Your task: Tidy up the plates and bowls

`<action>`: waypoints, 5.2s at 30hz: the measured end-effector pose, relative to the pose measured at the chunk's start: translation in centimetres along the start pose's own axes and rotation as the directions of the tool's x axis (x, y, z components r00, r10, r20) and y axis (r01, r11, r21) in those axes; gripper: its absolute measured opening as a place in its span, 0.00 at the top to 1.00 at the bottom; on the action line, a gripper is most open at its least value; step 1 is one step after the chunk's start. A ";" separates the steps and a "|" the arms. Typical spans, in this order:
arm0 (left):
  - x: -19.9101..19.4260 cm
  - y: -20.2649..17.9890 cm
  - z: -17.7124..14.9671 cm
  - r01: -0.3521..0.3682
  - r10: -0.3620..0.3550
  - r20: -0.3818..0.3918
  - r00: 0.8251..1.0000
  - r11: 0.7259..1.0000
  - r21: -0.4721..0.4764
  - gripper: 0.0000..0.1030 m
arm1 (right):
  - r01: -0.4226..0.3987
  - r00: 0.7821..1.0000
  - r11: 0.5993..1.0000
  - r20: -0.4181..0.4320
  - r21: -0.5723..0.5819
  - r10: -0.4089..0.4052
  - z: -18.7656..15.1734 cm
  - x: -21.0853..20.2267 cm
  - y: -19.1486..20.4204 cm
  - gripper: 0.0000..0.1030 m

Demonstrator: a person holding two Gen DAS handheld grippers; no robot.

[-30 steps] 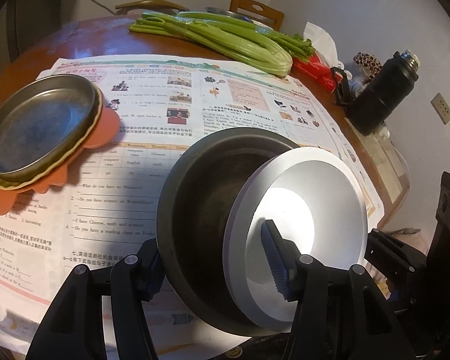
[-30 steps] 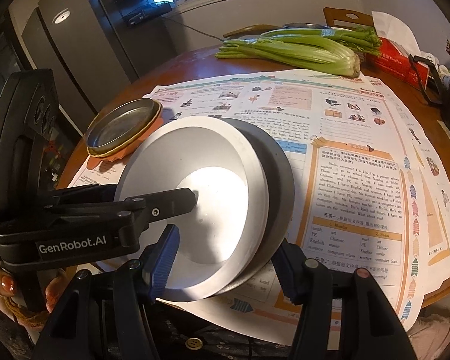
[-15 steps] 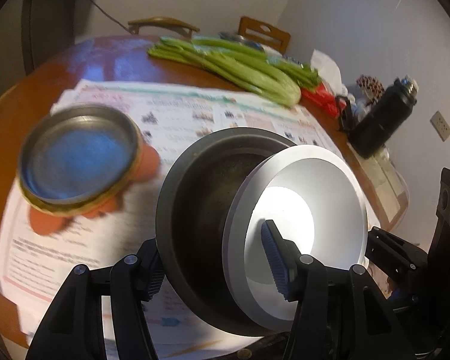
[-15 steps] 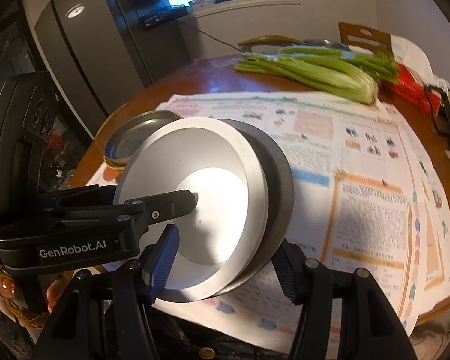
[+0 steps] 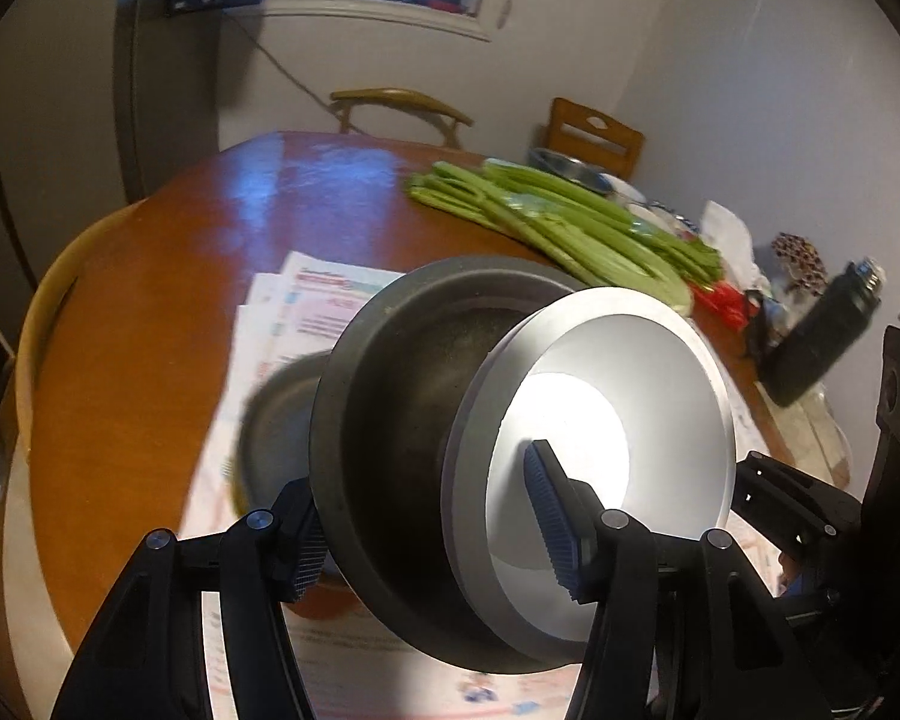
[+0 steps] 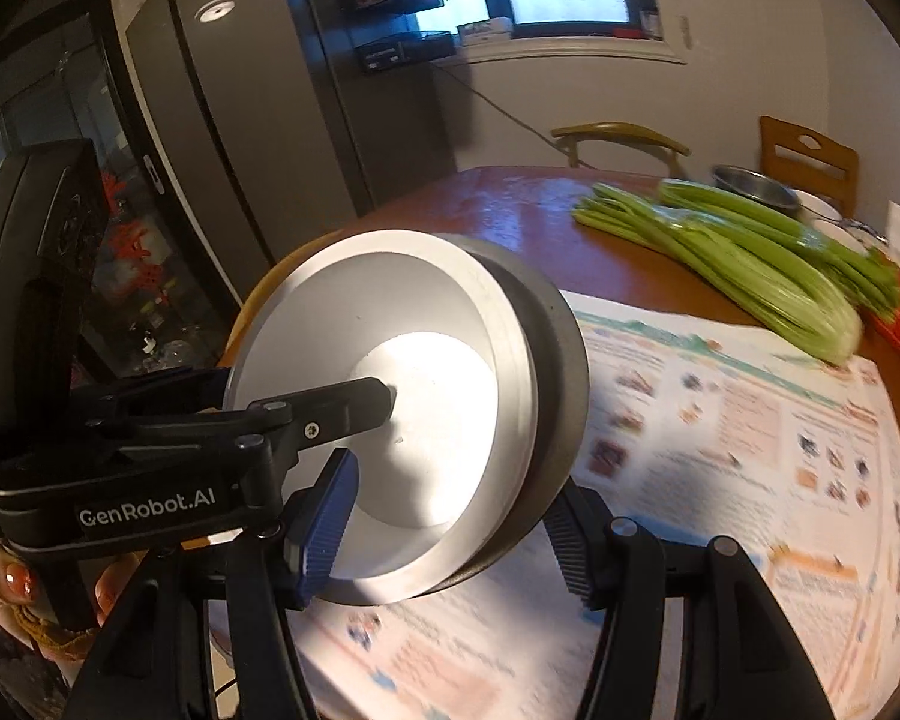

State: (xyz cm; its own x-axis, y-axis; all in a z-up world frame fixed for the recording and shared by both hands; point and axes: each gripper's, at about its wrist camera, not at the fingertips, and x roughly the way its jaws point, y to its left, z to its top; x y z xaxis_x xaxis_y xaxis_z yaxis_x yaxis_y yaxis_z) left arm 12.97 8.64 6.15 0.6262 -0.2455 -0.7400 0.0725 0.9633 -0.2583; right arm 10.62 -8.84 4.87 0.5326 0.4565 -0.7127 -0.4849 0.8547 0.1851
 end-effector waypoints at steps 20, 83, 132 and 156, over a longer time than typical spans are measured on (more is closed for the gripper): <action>4.6 5.5 -0.3 0.021 -0.026 -0.060 0.998 0.997 -0.077 0.41 | -0.003 0.992 0.999 -0.126 0.035 0.008 1.0 8.2 0.9 0.41; -2.7 -2.1 -15.0 -0.215 0.217 0.044 0.975 0.975 -0.054 0.31 | 0.140 0.988 0.990 0.069 -0.016 -0.139 -12.2 -5.1 2.0 0.41; -3.5 -2.1 -15.3 -0.205 0.206 0.053 0.977 0.978 -0.031 0.31 | 0.151 0.987 0.988 0.061 -0.026 -0.150 -12.6 -5.5 2.7 0.41; -3.6 -2.3 -15.3 -0.189 0.190 0.055 0.980 0.982 -0.026 0.31 | 0.160 0.985 0.987 0.065 -0.026 -0.158 -12.7 -5.7 2.6 0.41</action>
State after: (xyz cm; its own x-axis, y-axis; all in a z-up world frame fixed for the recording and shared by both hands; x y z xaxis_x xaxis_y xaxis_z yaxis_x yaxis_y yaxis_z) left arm -1.38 5.67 -0.11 0.6701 -0.0513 -0.7405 -0.0678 0.9892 -0.1299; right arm -2.48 -12.31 0.83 0.6467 0.3303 -0.6875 -0.4108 0.9103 0.0510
